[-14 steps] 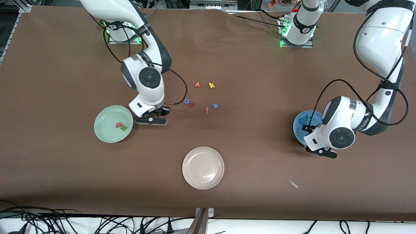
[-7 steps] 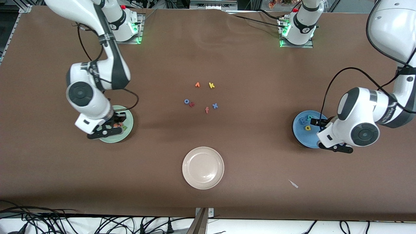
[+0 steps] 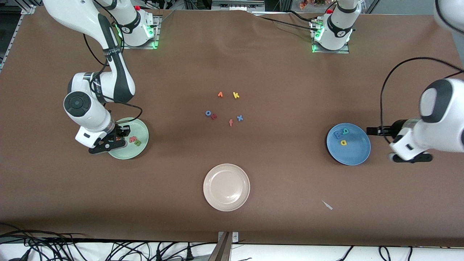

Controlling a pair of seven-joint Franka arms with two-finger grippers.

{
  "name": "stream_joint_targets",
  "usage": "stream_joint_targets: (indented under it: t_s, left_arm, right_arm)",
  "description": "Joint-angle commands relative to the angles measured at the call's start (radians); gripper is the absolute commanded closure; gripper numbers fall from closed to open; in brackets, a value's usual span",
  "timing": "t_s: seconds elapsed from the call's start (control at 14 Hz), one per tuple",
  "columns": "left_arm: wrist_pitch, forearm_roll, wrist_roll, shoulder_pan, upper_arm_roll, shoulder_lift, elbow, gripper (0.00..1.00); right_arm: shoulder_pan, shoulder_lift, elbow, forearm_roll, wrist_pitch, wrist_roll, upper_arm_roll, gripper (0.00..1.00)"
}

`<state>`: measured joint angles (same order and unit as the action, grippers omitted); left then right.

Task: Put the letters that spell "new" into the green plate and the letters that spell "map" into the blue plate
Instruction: 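Place the orange e on the green plate with the right gripper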

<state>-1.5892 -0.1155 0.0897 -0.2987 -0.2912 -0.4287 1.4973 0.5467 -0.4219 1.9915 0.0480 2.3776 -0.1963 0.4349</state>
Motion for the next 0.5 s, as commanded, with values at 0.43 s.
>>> stream_joint_targets:
  t_s: [0.43]
  left_arm:
    - [-0.146,0.037,-0.018,0.222,0.181,0.404,0.264,0.0]
  right_arm:
    - [-0.008,0.035,-0.023,0.056,-0.036,-0.014,0.002,0.25]
